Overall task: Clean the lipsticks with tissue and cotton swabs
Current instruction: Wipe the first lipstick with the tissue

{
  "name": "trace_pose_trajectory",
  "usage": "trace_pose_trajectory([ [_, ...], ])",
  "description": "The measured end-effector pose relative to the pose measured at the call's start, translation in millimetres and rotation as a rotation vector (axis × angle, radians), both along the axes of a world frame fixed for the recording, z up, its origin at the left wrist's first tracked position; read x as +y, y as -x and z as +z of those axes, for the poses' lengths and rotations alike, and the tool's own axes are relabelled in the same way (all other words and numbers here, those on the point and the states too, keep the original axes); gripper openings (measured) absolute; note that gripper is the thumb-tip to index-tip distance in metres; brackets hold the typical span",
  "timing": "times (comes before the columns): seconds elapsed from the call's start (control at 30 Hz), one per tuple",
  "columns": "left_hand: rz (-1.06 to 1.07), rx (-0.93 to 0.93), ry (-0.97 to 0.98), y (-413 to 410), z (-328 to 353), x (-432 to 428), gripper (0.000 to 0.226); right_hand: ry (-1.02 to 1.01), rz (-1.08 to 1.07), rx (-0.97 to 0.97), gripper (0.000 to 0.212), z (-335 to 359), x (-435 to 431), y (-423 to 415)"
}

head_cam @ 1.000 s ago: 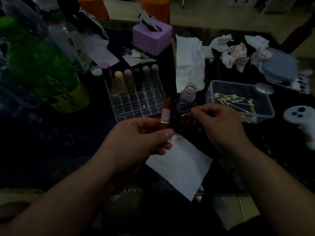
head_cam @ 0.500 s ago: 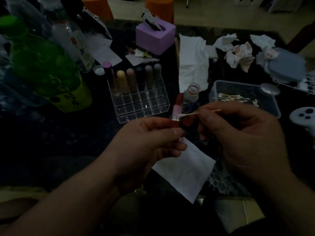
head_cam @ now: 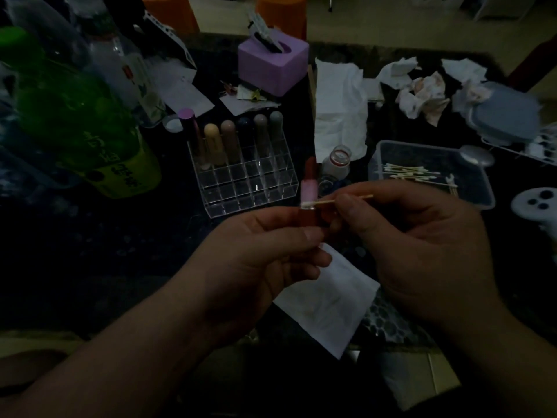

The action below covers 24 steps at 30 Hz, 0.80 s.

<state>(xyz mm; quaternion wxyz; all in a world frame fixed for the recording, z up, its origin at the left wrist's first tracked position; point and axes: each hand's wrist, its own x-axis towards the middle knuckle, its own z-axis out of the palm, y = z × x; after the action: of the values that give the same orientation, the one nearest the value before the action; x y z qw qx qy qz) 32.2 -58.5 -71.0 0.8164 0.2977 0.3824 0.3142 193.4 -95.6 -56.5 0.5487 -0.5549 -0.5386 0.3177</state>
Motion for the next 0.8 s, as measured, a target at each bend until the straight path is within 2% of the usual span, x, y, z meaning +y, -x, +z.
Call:
trace_pose_trajectory([
  [0.17, 0.037, 0.076, -0.007, -2.3, 0.6, -1.6, 0.032, -0.02, -0.001, -0.057, 0.009, 0.9, 0.2, -0.5],
  [0.37, 0.039, 0.058, -0.022, 1.0, 4.2, -2.0, 0.02, -0.022, -0.057, -0.043, 0.008, -1.8, 2.1, -7.2],
  [0.53, 0.015, 0.056, -0.044, 0.9, 4.7, -2.3, 0.028, -0.029, -0.014, 0.012, 0.007, -0.9, 1.0, -5.5],
  [0.8, 0.007, -0.009, -0.025, 0.1, 4.7, -3.3, 0.03, -0.041, -0.003, -0.014, 0.008, -0.1, -0.5, -4.7],
])
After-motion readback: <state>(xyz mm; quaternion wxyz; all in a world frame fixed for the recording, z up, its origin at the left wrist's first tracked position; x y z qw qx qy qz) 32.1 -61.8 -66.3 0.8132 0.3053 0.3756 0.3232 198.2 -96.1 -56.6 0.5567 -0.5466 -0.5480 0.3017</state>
